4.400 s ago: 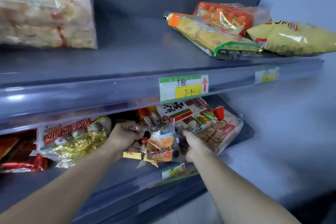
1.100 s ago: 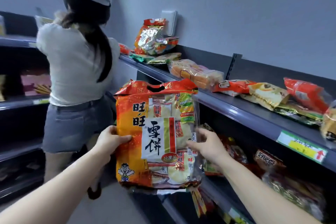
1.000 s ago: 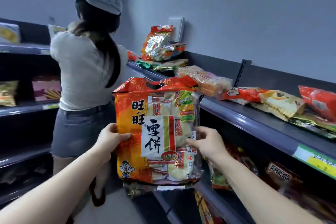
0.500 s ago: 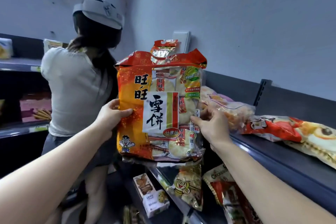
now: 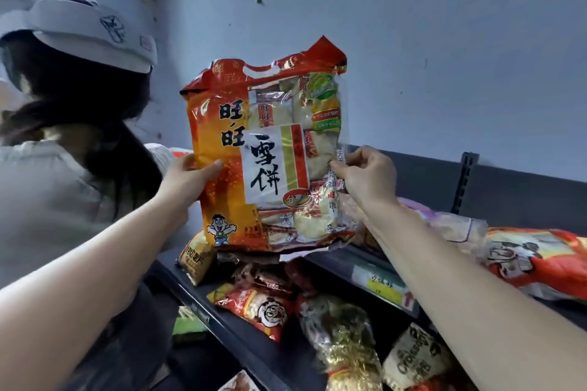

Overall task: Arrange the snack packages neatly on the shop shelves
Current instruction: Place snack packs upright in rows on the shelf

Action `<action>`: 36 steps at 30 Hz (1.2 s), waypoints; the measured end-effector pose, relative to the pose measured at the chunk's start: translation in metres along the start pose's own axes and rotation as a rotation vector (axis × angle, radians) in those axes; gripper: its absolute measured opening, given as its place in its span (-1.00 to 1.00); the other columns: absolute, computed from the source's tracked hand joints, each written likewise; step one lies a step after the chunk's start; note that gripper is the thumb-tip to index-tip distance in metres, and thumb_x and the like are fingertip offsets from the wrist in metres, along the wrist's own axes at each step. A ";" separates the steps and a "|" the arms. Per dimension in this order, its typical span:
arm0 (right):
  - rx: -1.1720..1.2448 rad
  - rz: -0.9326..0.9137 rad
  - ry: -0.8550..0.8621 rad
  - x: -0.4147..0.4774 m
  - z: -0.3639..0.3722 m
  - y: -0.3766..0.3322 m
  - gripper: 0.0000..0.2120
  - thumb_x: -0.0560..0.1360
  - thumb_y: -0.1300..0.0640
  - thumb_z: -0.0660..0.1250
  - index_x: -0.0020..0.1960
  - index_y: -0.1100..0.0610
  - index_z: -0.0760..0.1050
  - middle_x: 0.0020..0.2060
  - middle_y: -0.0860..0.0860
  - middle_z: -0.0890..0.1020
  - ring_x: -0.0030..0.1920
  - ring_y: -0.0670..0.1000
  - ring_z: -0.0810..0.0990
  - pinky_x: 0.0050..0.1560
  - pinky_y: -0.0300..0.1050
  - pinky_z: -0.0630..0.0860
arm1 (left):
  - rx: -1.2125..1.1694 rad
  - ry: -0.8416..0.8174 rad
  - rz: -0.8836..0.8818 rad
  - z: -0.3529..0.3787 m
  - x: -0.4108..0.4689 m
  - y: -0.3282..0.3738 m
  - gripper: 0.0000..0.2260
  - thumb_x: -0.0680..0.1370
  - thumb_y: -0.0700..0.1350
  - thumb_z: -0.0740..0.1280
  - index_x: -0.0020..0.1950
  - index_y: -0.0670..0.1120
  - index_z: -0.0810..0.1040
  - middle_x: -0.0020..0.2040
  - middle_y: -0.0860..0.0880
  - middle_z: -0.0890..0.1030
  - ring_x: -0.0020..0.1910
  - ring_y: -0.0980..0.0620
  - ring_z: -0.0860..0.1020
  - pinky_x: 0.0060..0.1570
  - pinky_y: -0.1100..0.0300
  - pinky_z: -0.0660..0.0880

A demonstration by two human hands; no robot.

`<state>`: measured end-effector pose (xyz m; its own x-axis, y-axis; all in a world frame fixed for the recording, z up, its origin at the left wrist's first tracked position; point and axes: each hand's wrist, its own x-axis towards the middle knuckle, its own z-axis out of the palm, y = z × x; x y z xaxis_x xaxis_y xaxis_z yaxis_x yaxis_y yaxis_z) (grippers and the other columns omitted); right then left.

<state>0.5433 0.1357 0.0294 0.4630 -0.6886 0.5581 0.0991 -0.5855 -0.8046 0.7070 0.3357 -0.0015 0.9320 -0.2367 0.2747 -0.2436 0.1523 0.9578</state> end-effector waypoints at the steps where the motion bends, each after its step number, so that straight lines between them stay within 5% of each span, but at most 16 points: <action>1: -0.004 -0.004 0.010 0.009 0.006 -0.001 -0.78 0.42 0.13 0.48 -0.27 0.12 0.46 -0.36 -0.08 0.53 -0.25 -0.01 0.51 -0.18 -0.12 0.44 | 0.003 0.002 0.000 0.003 0.011 -0.001 -0.49 0.47 0.03 0.44 0.36 -0.09 0.43 0.24 -0.08 0.57 0.18 -0.10 0.54 0.28 -0.13 0.43; 10: 0.162 0.006 0.112 0.104 0.060 0.003 -0.78 0.41 0.19 0.48 -0.28 0.10 0.44 -0.37 -0.06 0.53 -0.33 -0.06 0.50 -0.32 -0.22 0.45 | 0.050 0.019 0.068 0.042 0.121 0.000 -0.50 0.48 0.22 0.36 0.23 -0.11 0.48 0.07 -0.06 0.61 0.04 -0.08 0.58 0.12 -0.02 0.50; 14: 0.196 0.034 0.136 0.148 0.087 0.000 -0.72 0.40 0.20 0.48 -0.34 0.07 0.41 -0.39 -0.06 0.53 -0.31 0.01 0.54 -0.12 0.03 0.63 | 0.070 0.047 0.104 0.049 0.169 0.005 -0.57 0.46 0.22 0.39 0.14 -0.06 0.53 0.05 -0.06 0.63 0.01 -0.05 0.60 0.09 0.00 0.50; 18: 0.223 0.032 0.145 0.180 0.113 -0.004 -0.74 0.41 0.22 0.46 -0.33 0.09 0.41 -0.38 -0.07 0.51 -0.25 0.07 0.59 -0.12 0.15 0.64 | 0.010 -0.042 0.098 0.050 0.208 0.012 -0.59 0.41 0.10 0.47 0.15 -0.09 0.54 -0.03 -0.02 0.65 -0.12 0.07 0.60 -0.21 0.21 0.44; 24: 0.283 0.046 0.106 0.210 0.153 -0.010 -0.73 0.39 0.23 0.49 -0.34 0.09 0.42 -0.34 -0.01 0.59 -0.19 0.08 0.65 -0.12 0.12 0.65 | -0.003 -0.091 0.066 0.040 0.261 0.009 -0.52 0.37 0.05 0.52 0.22 -0.09 0.52 -0.01 -0.02 0.65 -0.09 0.05 0.61 -0.21 0.10 0.48; 29: 0.374 0.073 -0.008 0.225 0.184 -0.016 -0.80 0.42 0.20 0.49 -0.30 0.11 0.50 -0.29 0.03 0.61 -0.43 -0.05 0.60 -0.25 0.01 0.67 | -0.178 -0.064 0.012 0.022 0.309 0.008 -0.44 0.29 0.00 0.58 0.20 -0.15 0.52 0.00 -0.09 0.67 -0.14 -0.03 0.66 -0.23 0.02 0.58; 33: 0.457 0.151 -0.043 0.244 0.211 -0.012 -0.81 0.46 0.01 0.45 -0.19 0.12 0.56 -0.23 0.07 0.66 -0.27 0.06 0.65 -0.21 -0.08 0.64 | -0.285 -0.061 -0.047 -0.003 0.353 0.003 -0.27 0.07 0.00 0.63 0.19 -0.18 0.55 -0.02 -0.14 0.69 -0.14 -0.13 0.69 -0.04 -0.17 0.60; 35: 0.267 0.200 0.023 0.252 0.223 0.001 -0.78 0.41 0.02 0.47 -0.09 0.13 0.54 -0.21 0.04 0.62 -0.21 0.03 0.62 -0.22 -0.20 0.57 | -0.303 -0.068 -0.058 -0.014 0.373 -0.002 -0.31 0.08 -0.01 0.61 0.16 -0.18 0.56 -0.05 -0.13 0.69 -0.17 -0.11 0.69 -0.06 -0.15 0.60; 36: 0.145 0.235 0.027 0.259 0.229 0.014 -0.61 0.29 -0.01 0.54 0.01 0.14 0.53 -0.12 0.04 0.61 -0.07 0.06 0.61 -0.09 -0.17 0.56 | -0.319 -0.065 -0.066 -0.018 0.381 -0.004 -0.33 0.09 -0.01 0.61 0.14 -0.18 0.57 -0.07 -0.12 0.70 -0.20 -0.09 0.69 -0.08 -0.13 0.61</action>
<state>0.8662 0.0472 0.1156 0.4650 -0.8105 0.3562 0.1179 -0.3421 -0.9322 1.0678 0.2621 0.0975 0.9214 -0.3149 0.2275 -0.0775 0.4248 0.9020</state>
